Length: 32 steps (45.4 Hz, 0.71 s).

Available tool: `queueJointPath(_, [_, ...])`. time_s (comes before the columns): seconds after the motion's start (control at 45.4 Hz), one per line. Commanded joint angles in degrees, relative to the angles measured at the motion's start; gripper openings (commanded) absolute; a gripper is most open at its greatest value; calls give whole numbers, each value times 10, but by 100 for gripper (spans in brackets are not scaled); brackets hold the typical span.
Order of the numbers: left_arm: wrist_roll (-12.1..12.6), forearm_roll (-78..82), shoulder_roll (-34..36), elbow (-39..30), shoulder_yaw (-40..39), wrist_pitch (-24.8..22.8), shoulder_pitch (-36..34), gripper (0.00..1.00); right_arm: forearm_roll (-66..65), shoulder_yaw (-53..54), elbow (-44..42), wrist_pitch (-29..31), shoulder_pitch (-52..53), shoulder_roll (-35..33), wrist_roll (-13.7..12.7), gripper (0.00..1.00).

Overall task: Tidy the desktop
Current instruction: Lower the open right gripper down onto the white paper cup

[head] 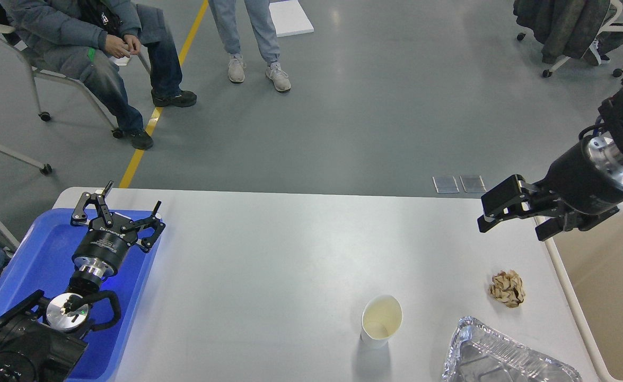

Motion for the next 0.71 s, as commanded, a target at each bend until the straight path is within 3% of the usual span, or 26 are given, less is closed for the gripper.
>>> queueJointPath(0.0, [0, 0, 0, 0, 0, 0, 0, 100, 1, 51, 0, -69, -66, 22, 0, 100])
queueJointPath(0.331, [0, 0, 0, 0, 0, 0, 0, 100, 3, 136, -8, -197, -223, 106, 0, 100])
queueJointPath(0.683, [1, 1, 0, 0, 0, 0, 0, 100, 1, 149, -50, -244, -305, 139, 1, 100])
